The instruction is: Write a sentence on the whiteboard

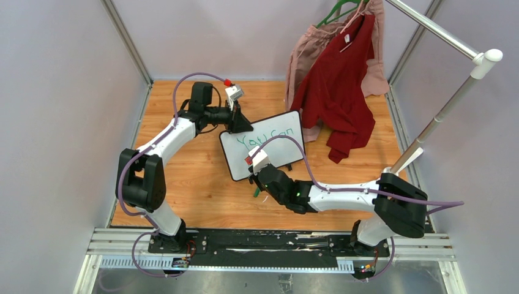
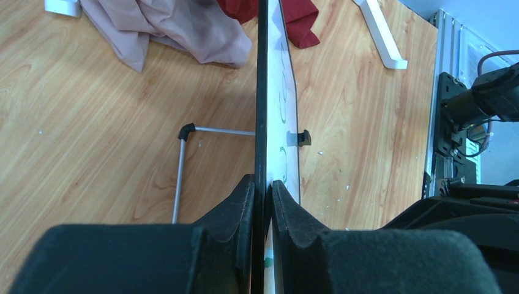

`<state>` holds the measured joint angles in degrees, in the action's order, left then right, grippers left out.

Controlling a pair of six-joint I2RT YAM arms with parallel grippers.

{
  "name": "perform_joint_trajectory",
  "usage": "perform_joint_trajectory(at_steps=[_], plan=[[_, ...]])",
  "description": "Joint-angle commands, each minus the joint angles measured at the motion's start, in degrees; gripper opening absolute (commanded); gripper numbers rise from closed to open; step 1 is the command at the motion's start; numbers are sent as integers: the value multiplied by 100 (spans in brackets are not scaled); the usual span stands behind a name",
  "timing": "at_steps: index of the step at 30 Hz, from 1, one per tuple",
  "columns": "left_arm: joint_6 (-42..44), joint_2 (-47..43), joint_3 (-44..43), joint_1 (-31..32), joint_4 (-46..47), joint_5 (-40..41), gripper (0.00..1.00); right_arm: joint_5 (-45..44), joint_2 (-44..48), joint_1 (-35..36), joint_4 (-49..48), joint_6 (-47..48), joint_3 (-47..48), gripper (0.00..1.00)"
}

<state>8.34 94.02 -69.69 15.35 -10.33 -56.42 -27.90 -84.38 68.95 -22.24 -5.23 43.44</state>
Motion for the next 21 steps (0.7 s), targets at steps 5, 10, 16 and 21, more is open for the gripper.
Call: perform_joint_trajectory(at_steps=[5, 10, 16, 21], plan=[[160, -147, 82, 38, 233, 158, 0, 73, -8, 21, 143, -279, -116, 0], [142, -148, 91, 38, 250, 142, 0, -25, -2, 17, 104, -161, -18, 0], [139, -169, 108, 54, 255, 151, 0, -75, -57, 13, 56, 45, 256, 0], [140, -174, 122, 64, 259, 154, 0, -30, -154, 11, 44, 105, 406, 0]])
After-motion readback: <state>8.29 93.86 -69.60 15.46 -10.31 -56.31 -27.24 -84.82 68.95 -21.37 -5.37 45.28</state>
